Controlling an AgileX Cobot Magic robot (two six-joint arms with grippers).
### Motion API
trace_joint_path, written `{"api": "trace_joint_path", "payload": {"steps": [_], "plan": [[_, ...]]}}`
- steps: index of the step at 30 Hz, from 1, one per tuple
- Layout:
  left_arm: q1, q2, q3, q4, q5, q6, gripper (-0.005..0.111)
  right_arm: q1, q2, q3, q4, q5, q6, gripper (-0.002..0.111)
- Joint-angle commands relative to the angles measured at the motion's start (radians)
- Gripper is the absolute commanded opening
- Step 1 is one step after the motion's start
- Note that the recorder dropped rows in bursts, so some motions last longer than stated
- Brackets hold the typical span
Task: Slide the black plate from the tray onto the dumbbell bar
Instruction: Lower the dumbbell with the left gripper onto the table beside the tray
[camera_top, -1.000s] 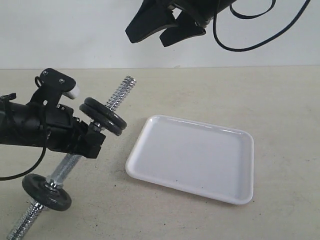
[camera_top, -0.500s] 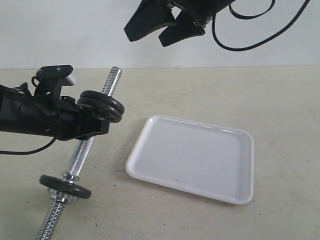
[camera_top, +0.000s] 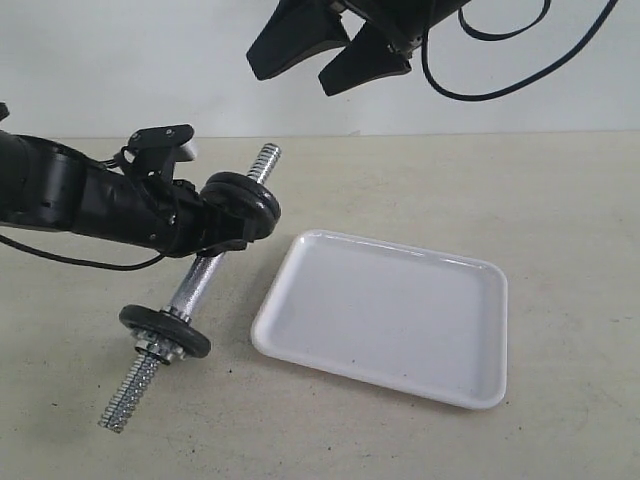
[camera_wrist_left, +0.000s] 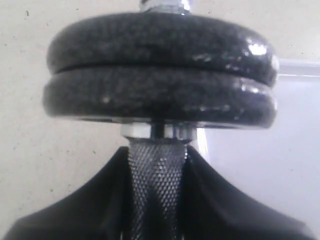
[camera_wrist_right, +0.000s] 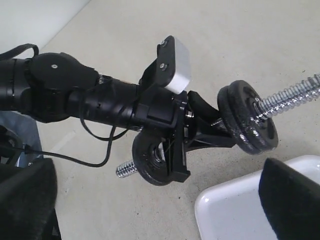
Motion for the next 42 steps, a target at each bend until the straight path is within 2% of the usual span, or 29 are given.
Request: {"api": "trace_joint_path", "payload": {"steps": [1,13,26,28,33,35,42], "plan": [[-0.002,-0.003,-0.074,-0.056,0.074,-0.002,0.004,0.009,-0.014,-0.005,0.009,0.007,0.0,0.104],[0.027,0.06,-0.079,-0.056,0.082,0.001,0.004,0.026,-0.014,-0.005,0.009,0.007,-0.006,0.104],[0.027,0.06,-0.079,-0.056,0.125,0.016,0.004,0.026,-0.014,-0.005,0.009,0.007,-0.018,0.104],[0.027,0.06,-0.079,-0.056,0.125,0.016,0.009,0.026,-0.014,-0.005,0.009,0.007,-0.018,0.104],[0.027,0.06,-0.079,-0.056,0.122,-0.009,0.037,0.026,-0.014,-0.005,0.009,0.007,-0.018,0.104],[0.027,0.06,-0.079,-0.056,0.115,-0.009,0.044,0.026,-0.014,-0.005,0.009,0.007,-0.018,0.104],[0.027,0.06,-0.079,-0.056,0.115,-0.009,0.045,0.026,-0.014,-0.005,0.009,0.007,-0.018,0.104]]}}
